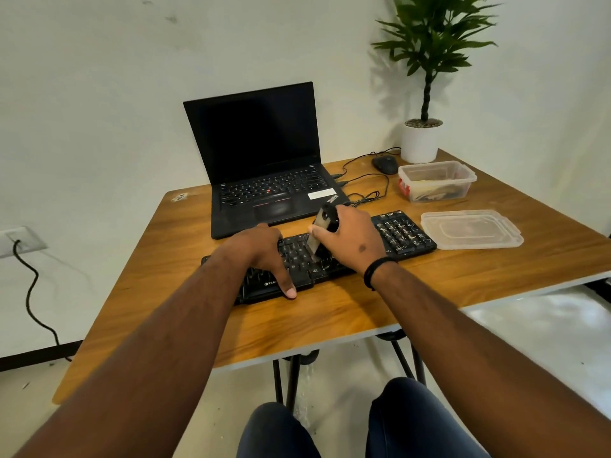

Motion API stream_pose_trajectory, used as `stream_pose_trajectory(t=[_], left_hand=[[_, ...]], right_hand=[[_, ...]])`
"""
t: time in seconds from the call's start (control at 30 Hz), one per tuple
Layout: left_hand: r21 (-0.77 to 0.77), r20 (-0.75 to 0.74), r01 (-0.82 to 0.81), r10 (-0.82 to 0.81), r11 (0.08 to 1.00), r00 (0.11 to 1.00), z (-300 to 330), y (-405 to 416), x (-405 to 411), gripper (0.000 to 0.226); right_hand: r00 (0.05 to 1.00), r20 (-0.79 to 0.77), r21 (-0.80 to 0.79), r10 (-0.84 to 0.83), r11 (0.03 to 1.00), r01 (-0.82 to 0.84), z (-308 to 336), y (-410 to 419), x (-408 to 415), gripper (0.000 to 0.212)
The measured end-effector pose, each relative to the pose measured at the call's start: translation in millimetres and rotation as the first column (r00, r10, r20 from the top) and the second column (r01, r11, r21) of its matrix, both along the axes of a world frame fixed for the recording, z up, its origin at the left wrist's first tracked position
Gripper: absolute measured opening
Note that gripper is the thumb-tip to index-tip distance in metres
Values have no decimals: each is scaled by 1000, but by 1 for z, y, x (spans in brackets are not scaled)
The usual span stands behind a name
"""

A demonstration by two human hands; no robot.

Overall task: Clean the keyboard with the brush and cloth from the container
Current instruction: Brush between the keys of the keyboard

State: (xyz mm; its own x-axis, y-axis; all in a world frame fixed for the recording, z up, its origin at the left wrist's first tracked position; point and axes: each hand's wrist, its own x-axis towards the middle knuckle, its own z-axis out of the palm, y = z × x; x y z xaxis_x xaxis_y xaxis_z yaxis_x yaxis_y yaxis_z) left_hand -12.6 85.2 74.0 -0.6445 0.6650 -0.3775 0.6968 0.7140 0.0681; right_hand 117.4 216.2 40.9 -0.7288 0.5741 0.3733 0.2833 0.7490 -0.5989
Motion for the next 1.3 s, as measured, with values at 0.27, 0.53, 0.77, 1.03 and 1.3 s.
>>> stream_pose_trajectory(t=[0.27, 0.53, 0.77, 1.03, 1.3], left_hand=[[29, 5, 14, -14, 999, 1000, -2, -1, -3, 133], [53, 20, 14, -15, 998, 1000, -1, 1, -2, 121], [81, 35, 23, -26, 996, 999, -2, 1, -3, 111], [126, 62, 3, -11, 992, 998, -4, -3, -3, 118], [86, 37, 23, -26, 996, 999, -1, 1, -1, 118]], right_hand=[[990, -83, -357, -113, 931, 76, -2, 5, 6, 21], [998, -41, -273, -45, 961, 32, 7, 2, -6, 26], [986, -130, -393, -105, 918, 46, -8, -3, -1, 18], [980, -85, -353, -179, 925, 139, 5, 23, 5, 27], [992, -112, -201, -51, 979, 28, -4, -9, 0, 27]])
